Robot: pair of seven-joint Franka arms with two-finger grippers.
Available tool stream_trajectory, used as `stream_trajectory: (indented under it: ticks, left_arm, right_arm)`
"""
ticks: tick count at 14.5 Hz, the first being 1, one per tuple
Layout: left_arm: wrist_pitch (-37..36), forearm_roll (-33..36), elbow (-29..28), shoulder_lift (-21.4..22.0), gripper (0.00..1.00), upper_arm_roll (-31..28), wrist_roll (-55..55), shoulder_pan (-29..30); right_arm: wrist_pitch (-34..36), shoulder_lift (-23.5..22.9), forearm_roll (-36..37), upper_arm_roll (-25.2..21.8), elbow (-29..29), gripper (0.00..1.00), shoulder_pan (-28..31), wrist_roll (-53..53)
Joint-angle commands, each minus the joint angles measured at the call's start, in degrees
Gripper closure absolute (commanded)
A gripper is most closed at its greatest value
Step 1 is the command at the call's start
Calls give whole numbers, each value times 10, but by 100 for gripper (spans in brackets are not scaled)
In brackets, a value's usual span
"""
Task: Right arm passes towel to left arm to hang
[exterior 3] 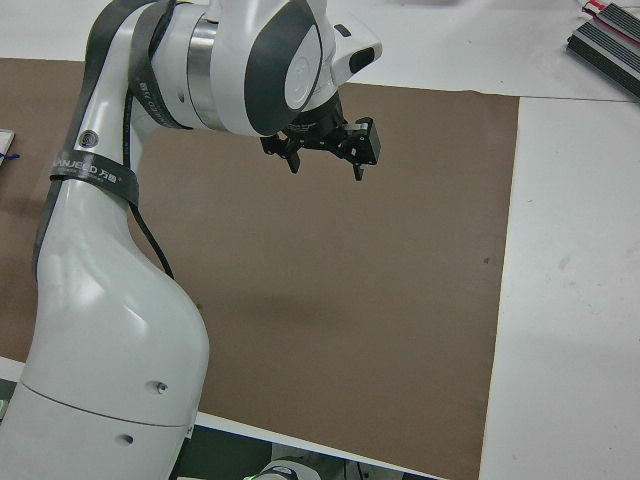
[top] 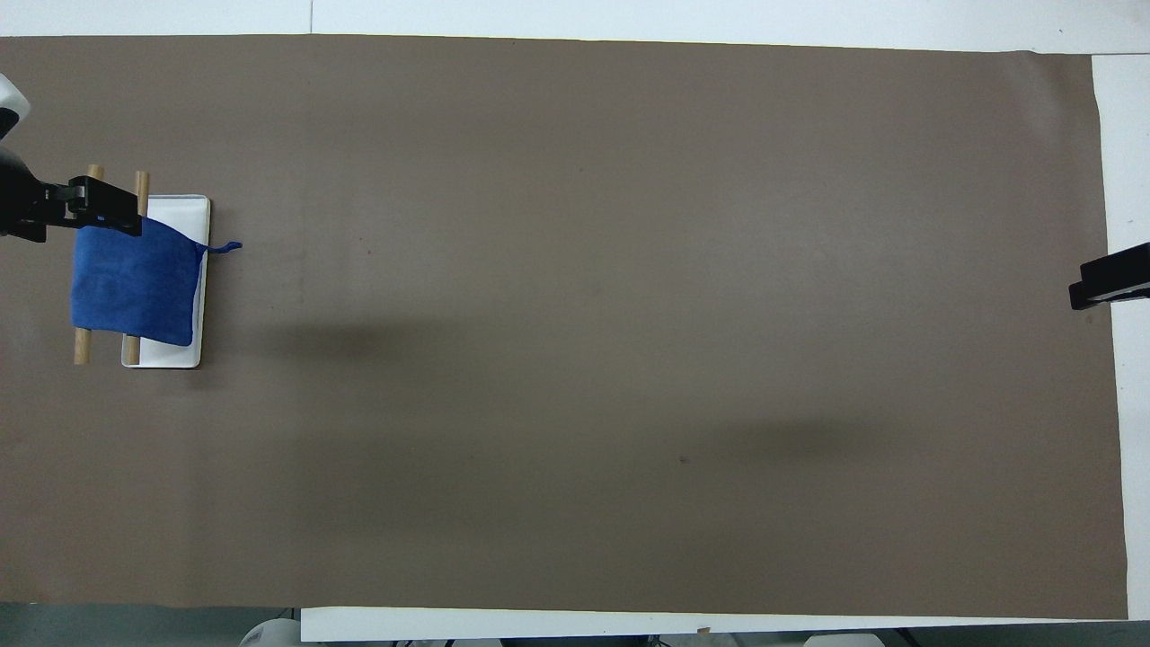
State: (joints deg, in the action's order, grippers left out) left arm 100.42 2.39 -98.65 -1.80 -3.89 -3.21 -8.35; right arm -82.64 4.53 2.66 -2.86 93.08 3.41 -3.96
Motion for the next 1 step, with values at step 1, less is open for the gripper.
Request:
stream_trajectory:
  ticks: [1]
  left_arm:
    - [-14, 2, 5, 5, 1, -3, 3, -5]
  right_arm:
    - [-10, 15, -1, 1, 18, 1, 3, -11]
